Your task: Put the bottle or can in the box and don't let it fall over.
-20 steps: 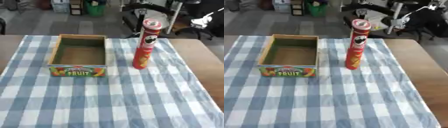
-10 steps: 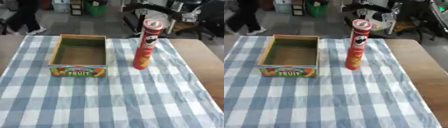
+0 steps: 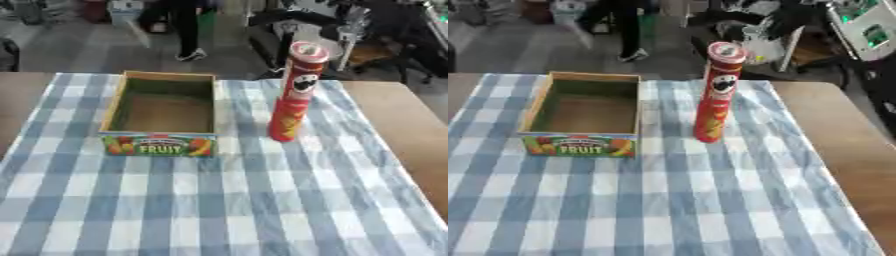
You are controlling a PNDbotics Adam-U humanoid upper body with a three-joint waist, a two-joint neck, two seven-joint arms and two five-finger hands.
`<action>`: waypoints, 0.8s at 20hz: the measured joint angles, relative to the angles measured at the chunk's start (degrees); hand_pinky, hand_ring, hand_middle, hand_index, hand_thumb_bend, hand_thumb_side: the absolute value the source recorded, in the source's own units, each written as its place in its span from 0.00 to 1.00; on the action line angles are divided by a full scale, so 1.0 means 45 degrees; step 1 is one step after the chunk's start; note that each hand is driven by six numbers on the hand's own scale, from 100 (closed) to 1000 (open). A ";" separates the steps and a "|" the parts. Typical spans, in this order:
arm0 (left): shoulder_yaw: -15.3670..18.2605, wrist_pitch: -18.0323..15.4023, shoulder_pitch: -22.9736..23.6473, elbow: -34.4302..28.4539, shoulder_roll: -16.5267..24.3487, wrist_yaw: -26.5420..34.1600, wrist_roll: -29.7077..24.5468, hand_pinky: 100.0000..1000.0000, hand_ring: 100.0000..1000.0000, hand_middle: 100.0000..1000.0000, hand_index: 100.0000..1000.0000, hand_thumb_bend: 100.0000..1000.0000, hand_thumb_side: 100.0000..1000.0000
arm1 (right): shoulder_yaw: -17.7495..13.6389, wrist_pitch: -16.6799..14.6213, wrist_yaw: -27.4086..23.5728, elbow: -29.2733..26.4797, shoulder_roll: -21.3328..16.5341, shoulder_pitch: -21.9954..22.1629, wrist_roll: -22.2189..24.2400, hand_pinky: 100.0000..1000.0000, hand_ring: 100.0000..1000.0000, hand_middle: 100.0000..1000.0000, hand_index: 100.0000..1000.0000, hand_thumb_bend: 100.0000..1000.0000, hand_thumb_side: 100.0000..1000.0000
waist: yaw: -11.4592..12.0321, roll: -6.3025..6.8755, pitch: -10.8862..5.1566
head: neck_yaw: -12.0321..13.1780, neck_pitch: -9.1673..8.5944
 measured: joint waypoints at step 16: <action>-0.0004 -0.0033 -0.0001 0.0006 -0.0058 0.0000 -0.0131 0.65 0.48 0.46 0.65 0.24 0.39 | 0.0076 -0.0107 0.2199 0.1662 0.0593 -0.0479 0.0524 0.93 0.95 0.96 0.99 0.28 0.43 | 0.0173 0.0001 0.0049 | -0.0080 -0.0059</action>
